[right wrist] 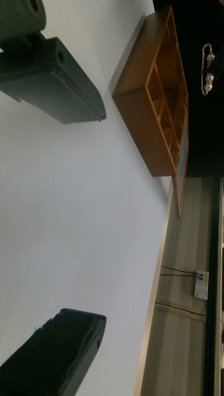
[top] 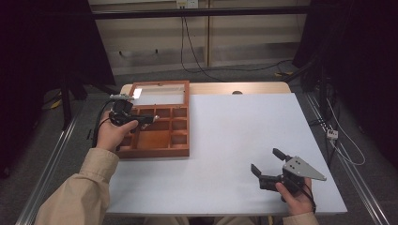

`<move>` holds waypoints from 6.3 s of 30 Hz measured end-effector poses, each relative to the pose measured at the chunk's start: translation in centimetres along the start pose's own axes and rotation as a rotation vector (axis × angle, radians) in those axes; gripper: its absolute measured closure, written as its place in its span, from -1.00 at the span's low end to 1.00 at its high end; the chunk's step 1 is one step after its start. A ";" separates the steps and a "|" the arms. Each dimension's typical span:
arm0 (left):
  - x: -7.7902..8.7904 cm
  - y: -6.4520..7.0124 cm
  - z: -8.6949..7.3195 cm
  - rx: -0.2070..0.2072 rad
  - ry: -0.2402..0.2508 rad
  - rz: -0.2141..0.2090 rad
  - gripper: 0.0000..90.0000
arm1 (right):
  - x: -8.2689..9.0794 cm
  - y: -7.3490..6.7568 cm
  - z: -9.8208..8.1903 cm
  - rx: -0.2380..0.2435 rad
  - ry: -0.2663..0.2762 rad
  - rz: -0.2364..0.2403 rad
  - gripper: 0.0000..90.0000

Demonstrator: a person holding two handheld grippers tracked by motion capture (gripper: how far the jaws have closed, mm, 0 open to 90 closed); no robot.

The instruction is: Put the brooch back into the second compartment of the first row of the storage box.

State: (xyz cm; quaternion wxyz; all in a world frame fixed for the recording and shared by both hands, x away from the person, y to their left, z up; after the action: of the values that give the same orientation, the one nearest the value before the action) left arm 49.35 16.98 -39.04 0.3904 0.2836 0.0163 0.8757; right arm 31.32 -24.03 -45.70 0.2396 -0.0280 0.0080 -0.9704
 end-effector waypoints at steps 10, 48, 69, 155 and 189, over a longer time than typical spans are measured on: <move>-0.1 -0.3 0.6 -0.002 0.002 0.013 0.79 | 0.0 0.0 0.0 -0.003 -0.001 0.002 -0.94; -1.7 -2.1 1.1 0.002 -0.005 0.059 0.79 | 0.1 0.1 0.2 -0.010 0.007 0.004 -0.94; -2.4 -3.1 1.2 0.016 0.000 0.081 0.79 | 0.2 0.2 0.2 -0.016 0.008 0.003 -0.94; -4.6 -6.9 0.2 0.025 -0.038 0.182 0.78 | 0.3 0.4 0.2 -0.017 0.011 0.005 -0.94; -5.3 -7.8 -0.3 0.029 -0.052 0.198 0.78 | 0.3 0.5 0.2 -0.017 0.012 0.007 -0.94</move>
State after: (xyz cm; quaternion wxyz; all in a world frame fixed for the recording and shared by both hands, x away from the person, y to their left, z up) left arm 57.27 18.78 -43.81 0.2981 0.3120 -0.0094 0.9021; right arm 31.26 -24.59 -45.54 0.2429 -0.0240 0.0180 -0.9696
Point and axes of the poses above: each handheld gripper's, and its own axes: x roughly backward along the jaws, z roughly out of its top, y roughly to its right, the point moved 6 cm from there along -x, roughly forward along the jaws, and after that the axes turned 11 degrees about y, right-handed, at the moved point
